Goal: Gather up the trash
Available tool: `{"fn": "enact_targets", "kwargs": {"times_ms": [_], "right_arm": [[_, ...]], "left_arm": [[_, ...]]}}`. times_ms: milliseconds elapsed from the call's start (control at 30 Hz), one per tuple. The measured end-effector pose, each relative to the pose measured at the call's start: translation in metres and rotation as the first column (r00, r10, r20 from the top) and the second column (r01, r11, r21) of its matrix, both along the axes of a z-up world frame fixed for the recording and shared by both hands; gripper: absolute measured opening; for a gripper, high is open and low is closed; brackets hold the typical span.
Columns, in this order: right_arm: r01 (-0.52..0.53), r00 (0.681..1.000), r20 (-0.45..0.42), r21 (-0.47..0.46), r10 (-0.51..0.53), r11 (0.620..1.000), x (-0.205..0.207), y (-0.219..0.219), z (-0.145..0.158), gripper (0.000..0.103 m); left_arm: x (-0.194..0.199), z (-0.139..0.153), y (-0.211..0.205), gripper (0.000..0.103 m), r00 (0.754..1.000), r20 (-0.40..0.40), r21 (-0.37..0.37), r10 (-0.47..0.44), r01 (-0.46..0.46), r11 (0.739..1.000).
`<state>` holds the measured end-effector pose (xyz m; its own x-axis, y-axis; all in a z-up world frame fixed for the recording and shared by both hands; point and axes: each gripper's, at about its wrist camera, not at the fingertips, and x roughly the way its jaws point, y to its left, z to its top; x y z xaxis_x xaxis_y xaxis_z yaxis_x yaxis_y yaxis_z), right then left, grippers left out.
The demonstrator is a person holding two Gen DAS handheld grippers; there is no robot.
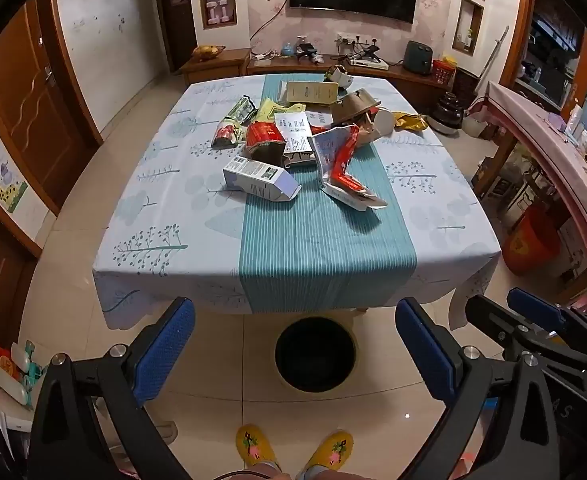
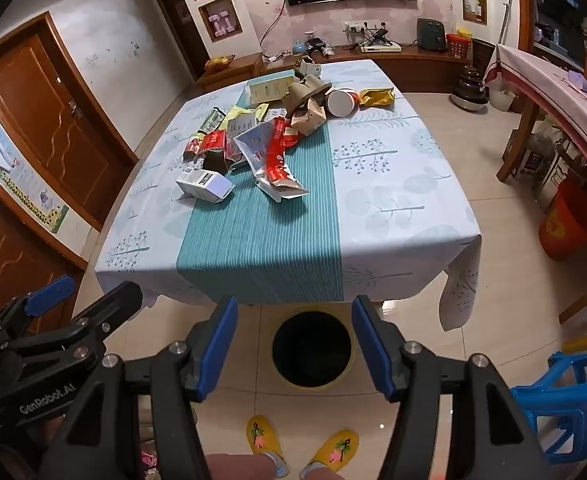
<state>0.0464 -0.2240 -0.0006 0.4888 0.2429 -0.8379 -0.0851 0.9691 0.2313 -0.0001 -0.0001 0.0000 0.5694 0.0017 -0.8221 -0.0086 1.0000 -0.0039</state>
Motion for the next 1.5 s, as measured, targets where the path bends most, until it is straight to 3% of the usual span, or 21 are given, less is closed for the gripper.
{"fn": "enact_targets", "kwargs": {"times_ms": [1500], "right_arm": [[-0.009, 0.999, 0.035, -0.013, 0.01, 1.0, -0.008, 0.001, 0.014, 0.06]], "left_arm": [[-0.013, 0.02, 0.004, 0.099, 1.0, 0.02, -0.023, -0.001, 0.002, 1.0]]}}
